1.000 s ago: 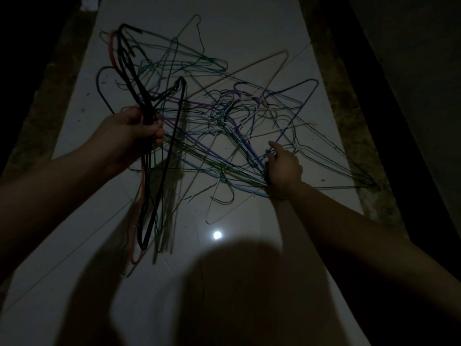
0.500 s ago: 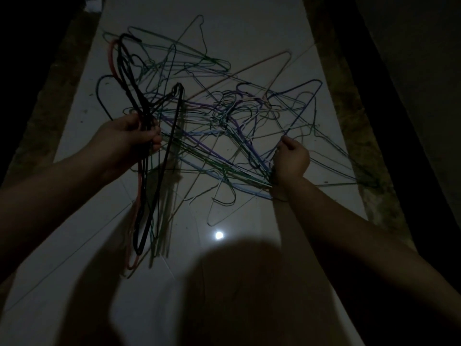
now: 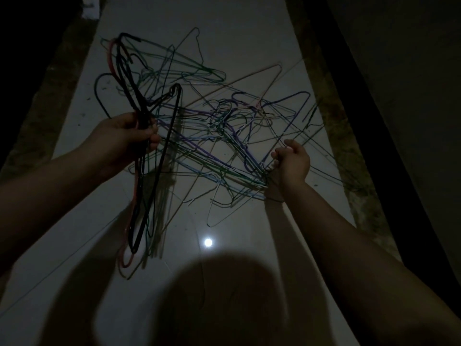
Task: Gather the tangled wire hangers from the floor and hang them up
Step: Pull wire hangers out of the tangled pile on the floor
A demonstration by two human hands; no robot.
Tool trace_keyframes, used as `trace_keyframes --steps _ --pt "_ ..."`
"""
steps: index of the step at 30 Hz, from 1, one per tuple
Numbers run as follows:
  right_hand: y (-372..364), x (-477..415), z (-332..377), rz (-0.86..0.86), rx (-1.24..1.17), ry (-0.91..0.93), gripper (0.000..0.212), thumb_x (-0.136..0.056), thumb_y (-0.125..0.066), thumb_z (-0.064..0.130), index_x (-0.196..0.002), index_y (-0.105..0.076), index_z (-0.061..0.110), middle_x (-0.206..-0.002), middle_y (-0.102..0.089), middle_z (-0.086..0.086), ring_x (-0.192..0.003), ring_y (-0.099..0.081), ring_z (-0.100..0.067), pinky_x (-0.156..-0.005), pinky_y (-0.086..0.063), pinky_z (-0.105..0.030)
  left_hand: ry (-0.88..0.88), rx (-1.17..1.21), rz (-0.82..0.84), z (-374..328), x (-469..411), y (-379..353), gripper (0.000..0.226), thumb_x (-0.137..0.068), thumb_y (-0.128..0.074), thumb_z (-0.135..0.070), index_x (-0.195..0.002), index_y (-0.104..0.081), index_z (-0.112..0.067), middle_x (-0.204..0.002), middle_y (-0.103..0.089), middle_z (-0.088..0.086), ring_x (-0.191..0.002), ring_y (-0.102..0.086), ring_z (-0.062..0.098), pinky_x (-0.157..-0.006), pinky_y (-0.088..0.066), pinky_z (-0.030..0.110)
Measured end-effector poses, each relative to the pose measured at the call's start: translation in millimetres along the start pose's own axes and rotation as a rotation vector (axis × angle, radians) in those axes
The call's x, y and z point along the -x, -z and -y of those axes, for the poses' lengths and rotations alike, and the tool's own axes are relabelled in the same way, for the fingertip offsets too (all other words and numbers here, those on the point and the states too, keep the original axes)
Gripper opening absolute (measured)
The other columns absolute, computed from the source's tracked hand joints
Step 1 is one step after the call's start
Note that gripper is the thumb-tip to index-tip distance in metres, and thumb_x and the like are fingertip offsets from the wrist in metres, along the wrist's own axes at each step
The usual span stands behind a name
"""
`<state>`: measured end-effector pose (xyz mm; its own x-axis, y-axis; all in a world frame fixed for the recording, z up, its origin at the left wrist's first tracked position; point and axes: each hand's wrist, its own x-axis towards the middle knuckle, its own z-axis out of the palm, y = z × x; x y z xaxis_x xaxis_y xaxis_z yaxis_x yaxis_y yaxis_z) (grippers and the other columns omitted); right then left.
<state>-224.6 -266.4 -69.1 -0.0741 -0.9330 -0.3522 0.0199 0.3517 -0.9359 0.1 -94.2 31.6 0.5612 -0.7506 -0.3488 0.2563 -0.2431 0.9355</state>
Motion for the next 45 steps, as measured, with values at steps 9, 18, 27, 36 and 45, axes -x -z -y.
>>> trace_keyframes --steps 9,18,27,36,45 --pt "45.3 18.3 9.6 -0.072 0.112 0.095 0.022 -0.087 -0.048 -0.007 -0.079 -0.053 0.014 -0.070 -0.055 -0.007 -0.057 -0.054 -0.016 -0.049 -0.042 -0.020 0.022 0.015 0.073 11.3 -0.8 -3.3 0.027 -0.090 -0.043 0.011 -0.086 -0.056 -0.012 -0.082 -0.055 0.003 -0.069 -0.059 0.010 -0.058 -0.054 0.015" --pt "49.9 44.1 29.0 0.006 0.125 0.132 0.023 -0.089 -0.043 -0.007 -0.085 -0.054 0.013 -0.070 -0.054 -0.006 -0.052 -0.054 -0.011 -0.047 -0.041 -0.017 0.010 0.006 0.113 12.1 3.1 -14.7 0.026 -0.091 -0.044 0.008 -0.087 -0.057 -0.014 -0.083 -0.057 0.001 -0.075 -0.059 0.011 -0.064 -0.054 0.015" --pt "66.6 59.2 27.3 -0.101 0.132 0.114 0.014 -0.091 -0.043 -0.004 -0.092 -0.052 0.007 -0.072 -0.057 -0.005 -0.057 -0.057 -0.010 -0.048 -0.040 -0.015 0.001 0.015 0.138 9.3 8.1 -13.8 0.026 -0.092 -0.041 0.010 -0.085 -0.054 -0.012 -0.081 -0.055 0.001 -0.055 -0.062 -0.001 -0.058 -0.053 0.012" --pt "94.0 69.6 47.3 -0.135 0.132 0.123 0.030 -0.091 -0.043 -0.004 -0.071 -0.043 0.018 -0.070 -0.055 -0.002 -0.058 -0.057 -0.009 -0.051 -0.037 -0.019 0.034 0.059 0.215 12.0 10.8 -50.9 0.028 -0.092 -0.041 0.010 -0.084 -0.055 -0.013 -0.071 -0.063 -0.004 -0.061 -0.063 0.004 -0.058 -0.053 0.012" --pt "125.4 86.7 58.7 -0.193 0.197 0.139 0.032 -0.093 -0.043 -0.003 -0.068 -0.042 0.017 -0.068 -0.053 0.000 -0.061 -0.058 -0.010 -0.053 -0.039 -0.020 0.030 0.039 0.302 19.6 16.5 -88.3 0.028 -0.092 -0.043 0.009 -0.086 -0.056 -0.015 -0.081 -0.058 0.001 -0.058 -0.063 0.000 -0.059 -0.052 0.011"
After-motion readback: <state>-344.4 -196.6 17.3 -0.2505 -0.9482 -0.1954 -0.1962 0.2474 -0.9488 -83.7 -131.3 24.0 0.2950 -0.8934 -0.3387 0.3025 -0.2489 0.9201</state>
